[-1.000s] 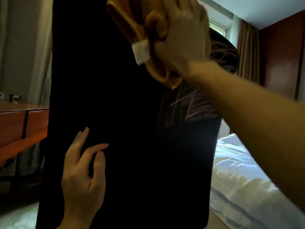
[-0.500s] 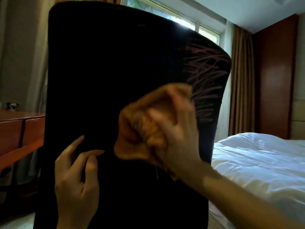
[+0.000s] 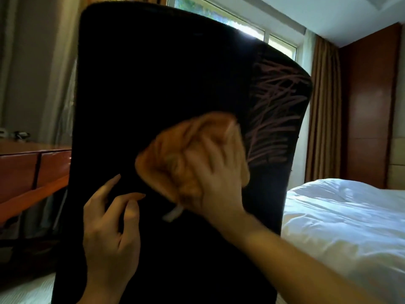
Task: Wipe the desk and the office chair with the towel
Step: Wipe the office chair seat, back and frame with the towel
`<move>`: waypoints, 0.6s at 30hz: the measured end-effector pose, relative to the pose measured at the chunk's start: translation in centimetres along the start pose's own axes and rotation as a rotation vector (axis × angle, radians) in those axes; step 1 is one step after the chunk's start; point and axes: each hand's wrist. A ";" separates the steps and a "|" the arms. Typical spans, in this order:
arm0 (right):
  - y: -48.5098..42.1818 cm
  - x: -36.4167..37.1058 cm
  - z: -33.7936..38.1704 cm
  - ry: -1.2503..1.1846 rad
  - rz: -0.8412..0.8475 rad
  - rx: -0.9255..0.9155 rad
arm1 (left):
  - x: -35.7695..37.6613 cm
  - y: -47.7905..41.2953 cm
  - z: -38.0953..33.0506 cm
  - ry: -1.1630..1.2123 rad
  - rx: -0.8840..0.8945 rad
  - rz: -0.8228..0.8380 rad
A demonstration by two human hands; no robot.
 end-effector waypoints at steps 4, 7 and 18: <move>3.4 -1.8 -0.1 -0.040 0.192 -0.324 | 0.0 0.2 -0.1 0.008 -0.014 0.028; -2.5 -3.0 -1.7 -0.051 -0.033 -0.248 | 0.0 0.1 -0.3 0.006 -0.015 0.018; -9.1 -1.1 -4.0 0.148 -0.061 0.147 | -0.4 0.4 1.0 0.047 -0.029 0.062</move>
Point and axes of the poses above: each hand's wrist, its own y-axis away from the middle knuckle, its own x-axis out of the palm, z = x × y, and after that the axes turned 10 degrees about -z, right-handed
